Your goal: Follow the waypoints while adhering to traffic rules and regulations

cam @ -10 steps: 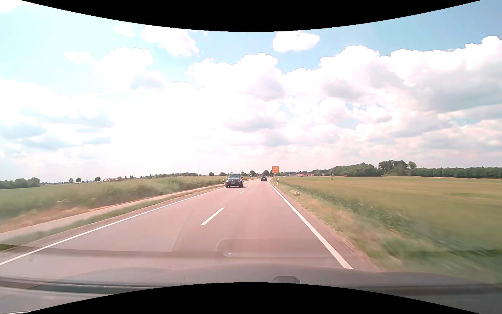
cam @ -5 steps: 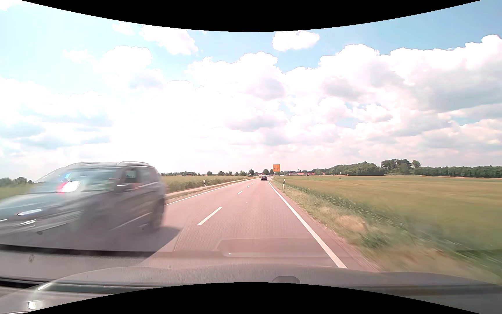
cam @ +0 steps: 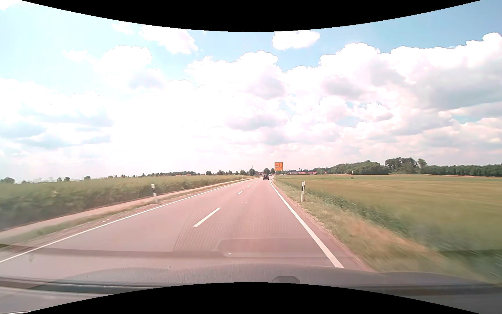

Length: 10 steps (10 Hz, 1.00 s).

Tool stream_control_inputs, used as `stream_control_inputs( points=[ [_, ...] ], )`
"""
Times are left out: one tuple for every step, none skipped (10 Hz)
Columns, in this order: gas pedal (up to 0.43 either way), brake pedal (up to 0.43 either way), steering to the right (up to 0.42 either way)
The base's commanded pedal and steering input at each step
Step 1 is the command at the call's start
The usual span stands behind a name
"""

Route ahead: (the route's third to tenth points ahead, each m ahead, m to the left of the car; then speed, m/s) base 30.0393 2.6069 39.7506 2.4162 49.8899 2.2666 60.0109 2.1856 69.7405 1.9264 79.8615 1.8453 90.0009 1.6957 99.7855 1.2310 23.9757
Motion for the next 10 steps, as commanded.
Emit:
stream_control_inputs(
  points=[
    [0.15, 0.0, -0.002],
    [0.15, 0.0, -0.002],
    [0.138, 0.0, 0.0],
    [0.138, 0.0, 0.0],
    [0.138, 0.0, 0.0],
    [0.13, 0.0, 0.001],
    [0.13, 0.0, 0.001],
    [0.118, 0.0, 0.001],
    [0.118, 0.0, 0.001],
    [0.11, 0.0, 0.001]
  ],
)
